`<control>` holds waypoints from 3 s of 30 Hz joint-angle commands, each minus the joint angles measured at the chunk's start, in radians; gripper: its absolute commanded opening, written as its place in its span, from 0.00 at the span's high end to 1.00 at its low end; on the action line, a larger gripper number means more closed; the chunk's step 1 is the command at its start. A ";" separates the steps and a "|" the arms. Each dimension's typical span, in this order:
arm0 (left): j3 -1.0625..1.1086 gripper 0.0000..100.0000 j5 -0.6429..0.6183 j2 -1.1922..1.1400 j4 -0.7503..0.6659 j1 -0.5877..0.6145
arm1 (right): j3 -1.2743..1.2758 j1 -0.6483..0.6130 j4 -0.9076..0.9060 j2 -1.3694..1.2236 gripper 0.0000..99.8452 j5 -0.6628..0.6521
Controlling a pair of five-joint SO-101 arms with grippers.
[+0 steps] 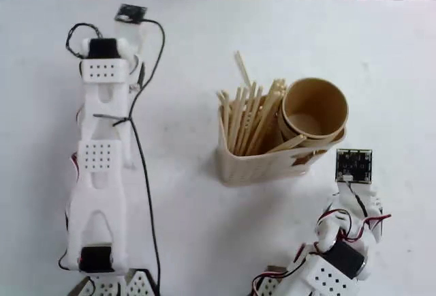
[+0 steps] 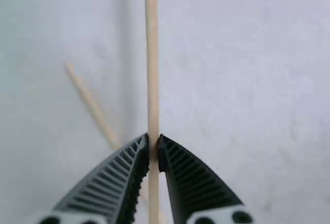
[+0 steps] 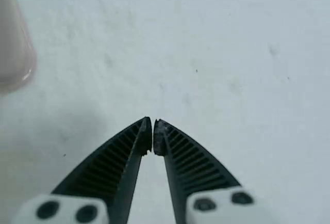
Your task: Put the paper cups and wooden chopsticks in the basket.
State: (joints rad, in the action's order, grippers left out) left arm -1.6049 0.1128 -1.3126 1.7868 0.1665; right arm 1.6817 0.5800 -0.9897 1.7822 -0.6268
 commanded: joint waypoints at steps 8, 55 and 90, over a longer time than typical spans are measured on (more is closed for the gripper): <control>0.219 0.98 -0.212 0.268 0.005 0.077 | 0.009 -0.177 -0.047 0.007 0.98 0.000; 1.947 0.96 -0.264 1.236 -1.020 0.050 | 0.009 0.165 -0.067 0.004 0.98 0.381; 1.809 0.74 0.018 1.098 -0.807 0.166 | 0.009 0.163 -0.068 0.001 0.98 0.381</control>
State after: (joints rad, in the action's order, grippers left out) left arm 0.2501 0.1097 -0.2217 0.9705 0.3276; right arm 1.6817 0.7380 -1.0710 1.7822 -0.2555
